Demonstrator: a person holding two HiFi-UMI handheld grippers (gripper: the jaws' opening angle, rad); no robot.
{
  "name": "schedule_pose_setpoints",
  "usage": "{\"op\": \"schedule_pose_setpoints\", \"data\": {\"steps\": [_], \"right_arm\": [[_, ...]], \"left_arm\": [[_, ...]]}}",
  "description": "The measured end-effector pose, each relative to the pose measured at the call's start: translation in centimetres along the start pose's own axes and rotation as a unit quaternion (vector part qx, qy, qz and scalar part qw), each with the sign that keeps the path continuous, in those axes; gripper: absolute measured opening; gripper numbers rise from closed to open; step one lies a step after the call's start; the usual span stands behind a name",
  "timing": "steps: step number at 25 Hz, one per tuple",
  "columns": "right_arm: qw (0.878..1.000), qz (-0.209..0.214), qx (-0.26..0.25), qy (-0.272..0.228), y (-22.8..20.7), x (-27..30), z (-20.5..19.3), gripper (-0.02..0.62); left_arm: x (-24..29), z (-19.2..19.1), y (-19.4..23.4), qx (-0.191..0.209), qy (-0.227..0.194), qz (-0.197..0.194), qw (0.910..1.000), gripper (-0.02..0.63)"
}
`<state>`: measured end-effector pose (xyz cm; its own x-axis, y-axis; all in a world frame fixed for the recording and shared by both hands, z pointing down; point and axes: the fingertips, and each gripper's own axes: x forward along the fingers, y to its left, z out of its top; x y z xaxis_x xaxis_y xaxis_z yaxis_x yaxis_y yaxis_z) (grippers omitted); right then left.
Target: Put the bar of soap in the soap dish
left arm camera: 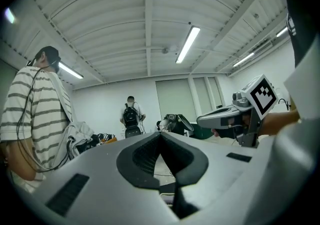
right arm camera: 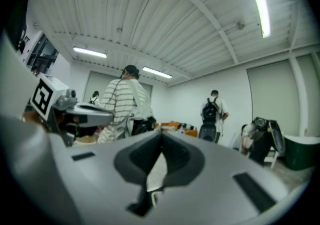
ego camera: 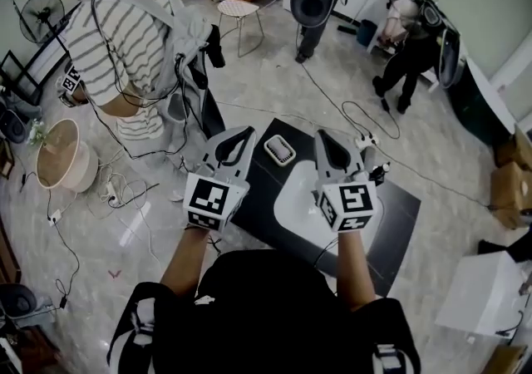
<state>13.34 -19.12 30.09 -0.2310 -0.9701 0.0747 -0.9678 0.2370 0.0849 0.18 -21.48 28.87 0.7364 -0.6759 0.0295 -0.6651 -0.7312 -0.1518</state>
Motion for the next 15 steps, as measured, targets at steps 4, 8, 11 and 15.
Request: {"op": "schedule_pose_setpoints", "data": {"steps": [4,8,11,15], "right_arm": [[1.0,0.001,0.002,0.009,0.14,-0.12,-0.66,0.035],[1.0,0.002,0.001,0.006,0.29,-0.2,-0.87,0.035],[1.0,0.003,0.006,0.006,0.4,-0.21,-0.9,0.035],[1.0,0.004,0.007,0.007,0.25,-0.35,-1.14,0.035]], "left_arm": [[0.05,-0.34,-0.24,0.004,0.002,-0.001,1.0,0.026],[-0.05,-0.64,-0.49,0.007,0.004,-0.002,1.0,0.025],[-0.1,-0.86,-0.49,0.004,0.006,-0.002,1.0,0.025],[-0.08,-0.95,-0.72,-0.003,0.005,-0.004,1.0,0.026]]}}
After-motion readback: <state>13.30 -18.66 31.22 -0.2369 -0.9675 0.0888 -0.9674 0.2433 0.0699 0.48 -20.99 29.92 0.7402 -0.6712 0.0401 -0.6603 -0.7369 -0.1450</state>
